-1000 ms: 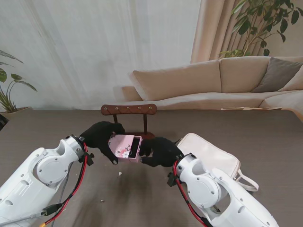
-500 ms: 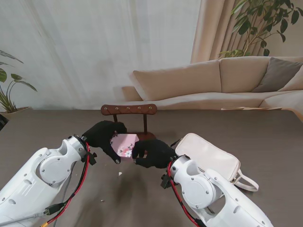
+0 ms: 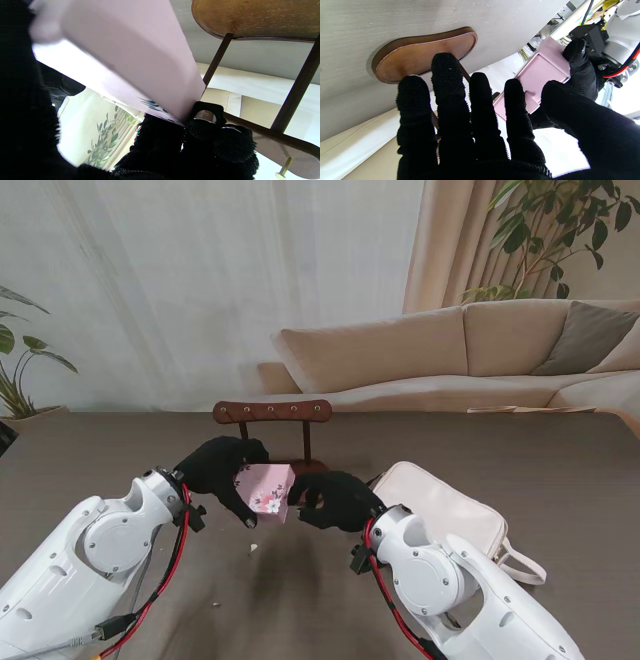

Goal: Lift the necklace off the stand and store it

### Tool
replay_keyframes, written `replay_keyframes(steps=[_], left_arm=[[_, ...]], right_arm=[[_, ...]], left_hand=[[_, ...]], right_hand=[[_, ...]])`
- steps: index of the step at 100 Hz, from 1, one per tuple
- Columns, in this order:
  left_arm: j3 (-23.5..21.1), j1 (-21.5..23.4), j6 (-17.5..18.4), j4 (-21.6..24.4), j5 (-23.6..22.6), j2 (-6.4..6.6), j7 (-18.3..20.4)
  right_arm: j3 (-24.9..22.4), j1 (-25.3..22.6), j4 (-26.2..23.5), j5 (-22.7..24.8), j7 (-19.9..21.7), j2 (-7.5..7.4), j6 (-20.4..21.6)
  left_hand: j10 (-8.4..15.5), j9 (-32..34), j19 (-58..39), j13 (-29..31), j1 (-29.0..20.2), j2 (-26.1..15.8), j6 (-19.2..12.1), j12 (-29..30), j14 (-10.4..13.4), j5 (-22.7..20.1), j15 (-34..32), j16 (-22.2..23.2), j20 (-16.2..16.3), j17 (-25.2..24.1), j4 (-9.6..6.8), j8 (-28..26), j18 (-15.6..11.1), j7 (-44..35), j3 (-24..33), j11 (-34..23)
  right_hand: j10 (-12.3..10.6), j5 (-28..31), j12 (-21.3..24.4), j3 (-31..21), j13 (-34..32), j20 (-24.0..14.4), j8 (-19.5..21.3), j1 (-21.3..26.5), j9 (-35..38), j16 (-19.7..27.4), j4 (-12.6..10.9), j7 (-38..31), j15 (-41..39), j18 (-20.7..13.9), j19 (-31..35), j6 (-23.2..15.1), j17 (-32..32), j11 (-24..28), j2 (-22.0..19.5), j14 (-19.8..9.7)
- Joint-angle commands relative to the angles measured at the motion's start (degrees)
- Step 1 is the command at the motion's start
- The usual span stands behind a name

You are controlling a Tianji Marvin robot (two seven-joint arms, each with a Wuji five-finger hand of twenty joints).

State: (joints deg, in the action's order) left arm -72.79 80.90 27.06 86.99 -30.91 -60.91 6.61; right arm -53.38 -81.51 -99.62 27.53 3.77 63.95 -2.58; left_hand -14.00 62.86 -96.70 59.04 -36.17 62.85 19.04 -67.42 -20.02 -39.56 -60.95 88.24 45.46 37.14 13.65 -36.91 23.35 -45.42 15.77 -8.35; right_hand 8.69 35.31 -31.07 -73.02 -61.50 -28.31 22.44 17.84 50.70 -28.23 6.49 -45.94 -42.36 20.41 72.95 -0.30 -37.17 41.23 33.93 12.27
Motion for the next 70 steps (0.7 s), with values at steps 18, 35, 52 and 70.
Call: replay_keyframes(steps=[18, 35, 52, 70], left_arm=[[-0.9, 1.0, -0.5, 1.6, -0.3, -0.41, 0.7], [-1.5, 1.7, -0.8, 2.3, -0.7, -0.36, 0.8], [-1.7, 2.1, -1.1, 2.7, -0.9, -0.35, 0.8], [-1.6, 2.3, -1.2, 2.7, -0.9, -0.34, 0.8]], right_arm=[[-1.8, -0.2, 0.4, 3.7, -0.4, -0.16, -0.1], [-4.2, -0.8, 0.4, 7.7, -1.6, -0.37, 0.0], [-9.3, -3.4, -1.3, 14.0, -0.1, -1.57, 2.7], [-15.4, -5.9, -0.8, 23.1, 0.9, -2.97, 9.3]], left_hand=[[2.5, 11.3, 4.2, 4.4, -13.6, -9.0, 7.5, -6.7, 11.6, -4.4, -8.4, 1.1, -0.4, -0.2, -5.44, -6.4, -5.7, -41.9, 55.7, -22.3], [2.5, 11.3, 4.3, 4.4, -13.6, -9.0, 7.5, -6.8, 11.6, -4.4, -8.4, 1.1, -0.4, -0.2, -5.44, -6.4, -5.7, -41.9, 55.7, -22.3], [2.4, 11.3, 4.3, 4.4, -13.6, -9.1, 7.5, -6.8, 11.6, -4.4, -8.4, 1.1, -0.4, -0.2, -5.43, -6.4, -5.6, -41.9, 55.7, -22.4], [2.4, 11.2, 4.4, 4.4, -13.6, -9.1, 7.5, -6.8, 11.5, -4.4, -8.4, 1.1, -0.3, -0.3, -5.42, -6.5, -5.5, -41.9, 55.6, -22.3]], right_hand=[[-1.0, -3.7, 1.1, 1.0, -0.8, -2.0, -1.6, -2.8, -0.7, -0.6, -1.6, 2.0, -0.6, -0.4, -0.6, 0.6, 7.6, -0.9, -1.5, 0.2], [-0.7, -4.3, 1.2, 4.7, 0.5, -1.9, -2.1, -5.0, -2.1, -0.4, -0.8, 2.0, 0.1, -0.5, -0.9, 1.3, 8.3, -1.1, -1.4, 0.7], [-0.8, -4.3, 1.6, 9.8, 6.2, -1.2, -2.5, -7.1, -6.9, 0.7, -0.5, 2.6, 3.4, -1.3, -3.6, 0.8, 11.9, -2.1, -1.9, 0.8], [-1.9, -2.7, 3.3, 15.2, 13.9, -0.1, -1.7, -8.9, -11.6, 3.3, -0.6, 4.2, 10.6, -2.8, -9.8, -1.4, 17.9, -4.8, -2.5, 0.0]])
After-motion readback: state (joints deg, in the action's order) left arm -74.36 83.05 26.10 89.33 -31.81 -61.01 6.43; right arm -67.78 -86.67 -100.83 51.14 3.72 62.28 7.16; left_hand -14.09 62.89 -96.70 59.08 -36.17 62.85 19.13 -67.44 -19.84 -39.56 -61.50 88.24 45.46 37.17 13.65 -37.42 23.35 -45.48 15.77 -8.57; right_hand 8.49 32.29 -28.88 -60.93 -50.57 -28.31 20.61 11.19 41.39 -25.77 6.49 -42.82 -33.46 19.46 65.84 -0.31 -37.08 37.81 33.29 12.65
